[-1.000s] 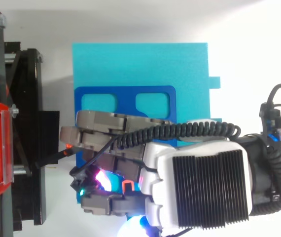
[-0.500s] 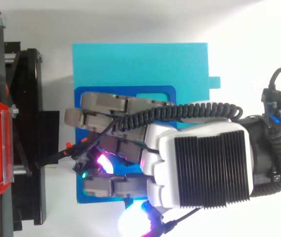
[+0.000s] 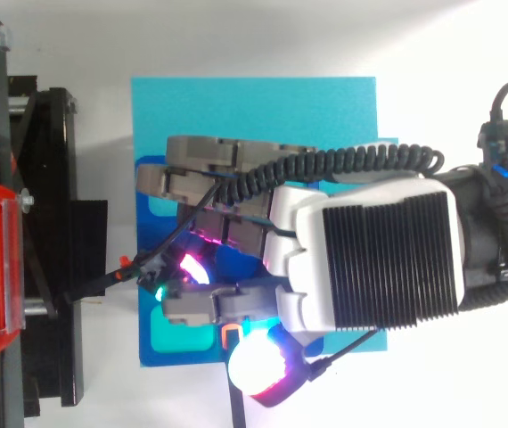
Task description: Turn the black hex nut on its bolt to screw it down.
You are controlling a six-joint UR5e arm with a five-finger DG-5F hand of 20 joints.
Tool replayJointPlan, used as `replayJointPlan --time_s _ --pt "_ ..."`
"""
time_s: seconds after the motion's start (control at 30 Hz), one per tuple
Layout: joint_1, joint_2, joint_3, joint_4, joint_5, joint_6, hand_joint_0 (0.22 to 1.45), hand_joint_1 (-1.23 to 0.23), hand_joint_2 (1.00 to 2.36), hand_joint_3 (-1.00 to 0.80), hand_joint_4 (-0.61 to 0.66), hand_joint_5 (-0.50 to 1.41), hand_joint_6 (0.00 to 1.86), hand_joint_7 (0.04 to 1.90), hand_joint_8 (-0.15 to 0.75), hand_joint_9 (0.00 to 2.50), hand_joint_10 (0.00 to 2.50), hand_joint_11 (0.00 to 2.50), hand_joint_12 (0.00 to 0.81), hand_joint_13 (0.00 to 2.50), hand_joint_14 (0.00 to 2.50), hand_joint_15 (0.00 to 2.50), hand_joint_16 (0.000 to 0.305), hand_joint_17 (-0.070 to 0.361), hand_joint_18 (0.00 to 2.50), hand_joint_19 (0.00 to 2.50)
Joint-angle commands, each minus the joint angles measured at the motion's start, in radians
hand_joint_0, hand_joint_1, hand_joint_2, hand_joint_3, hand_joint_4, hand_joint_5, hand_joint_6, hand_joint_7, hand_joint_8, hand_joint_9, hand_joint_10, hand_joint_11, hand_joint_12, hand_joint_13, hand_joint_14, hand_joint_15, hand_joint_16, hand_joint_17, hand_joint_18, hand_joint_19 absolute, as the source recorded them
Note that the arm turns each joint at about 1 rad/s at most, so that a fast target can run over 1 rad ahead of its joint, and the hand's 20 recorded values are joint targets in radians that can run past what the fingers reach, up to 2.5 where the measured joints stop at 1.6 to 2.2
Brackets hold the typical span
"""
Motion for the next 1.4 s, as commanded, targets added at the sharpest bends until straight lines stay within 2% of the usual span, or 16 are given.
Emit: replayJointPlan --time_s 0.0,0.17,0.43,0.47,0.57,0.73,0.97,1.03,1.1,1.17,1.2,1.3,1.37 --pt "-0.016 0.001 0.000 -0.002 -0.028 -0.008 0.51 -0.19 1.00 -0.50 0.01 0.04 0.51 1.31 0.258 0.97 0.01 0.16 0.308 0.59 0.00 0.11 0.043 0.097 0.45 0.40" --pt "-0.046 0.001 0.000 0.001 -0.068 -0.019 0.51 -0.19 1.00 -0.50 0.01 0.04 0.50 1.32 0.260 0.97 0.01 0.16 0.308 0.61 0.00 0.12 0.043 0.097 0.47 0.41" --pt "-0.082 0.001 0.000 0.011 -0.109 -0.031 0.51 -0.15 1.00 -0.50 0.02 0.03 0.51 1.31 0.269 0.97 0.01 0.18 0.309 0.62 0.01 0.14 0.043 0.098 0.47 0.42" --pt "-0.092 0.001 0.000 0.014 -0.123 -0.031 0.51 -0.14 1.00 -0.50 0.03 0.03 0.51 1.30 0.268 0.97 0.01 0.18 0.312 0.62 0.01 0.13 0.044 0.098 0.48 0.42" --pt "-0.100 0.001 0.001 0.024 -0.135 -0.031 0.51 -0.14 1.00 -0.50 0.03 0.03 0.51 1.28 0.273 0.98 0.01 0.18 0.312 0.62 0.00 0.13 0.044 0.099 0.48 0.42" --pt "-0.100 0.001 0.012 0.027 -0.138 -0.031 0.50 -0.13 1.00 -0.50 0.04 0.02 0.51 1.24 0.275 0.98 0.01 0.19 0.313 0.62 0.01 0.14 0.045 0.100 0.47 0.43" --pt "-0.085 0.001 0.046 0.027 -0.134 -0.029 0.50 -0.12 1.00 -0.50 0.04 0.02 0.51 1.20 0.277 0.98 0.01 0.19 0.316 0.62 0.01 0.14 0.045 0.101 0.48 0.43" --pt "-0.077 0.001 0.049 0.030 -0.132 -0.031 0.50 -0.12 1.00 -0.50 0.06 0.02 0.51 1.19 0.279 0.99 0.01 0.20 0.319 0.63 0.01 0.14 0.045 0.102 0.48 0.43" --pt "-0.062 0.001 0.049 0.050 -0.126 -0.031 0.50 -0.12 1.00 -0.50 0.05 0.01 0.51 1.18 0.280 0.99 0.01 0.20 0.319 0.63 0.01 0.15 0.045 0.102 0.48 0.43" --pt "-0.057 -0.001 0.049 0.060 -0.122 -0.031 0.50 -0.12 1.00 -0.50 0.06 0.01 0.51 1.17 0.281 0.99 0.01 0.21 0.320 0.63 0.01 0.14 0.045 0.102 0.49 0.44" --pt "-0.043 -0.015 0.051 0.077 -0.115 -0.029 0.50 -0.12 1.00 -0.50 0.06 0.01 0.51 1.16 0.281 0.99 0.01 0.20 0.319 0.63 0.01 0.14 0.045 0.102 0.49 0.44" --pt "-0.031 -0.041 0.052 0.082 -0.115 -0.028 0.50 -0.12 1.00 -0.50 0.05 0.01 0.51 1.14 0.279 0.99 0.01 0.19 0.319 0.63 0.01 0.15 0.046 0.103 0.49 0.44" --pt "-0.026 -0.042 0.054 0.083 -0.115 -0.026 0.50 -0.12 1.00 -0.50 0.06 0.01 0.51 1.12 0.277 0.99 0.01 0.20 0.319 0.63 0.01 0.14 0.046 0.103 0.49 0.44"
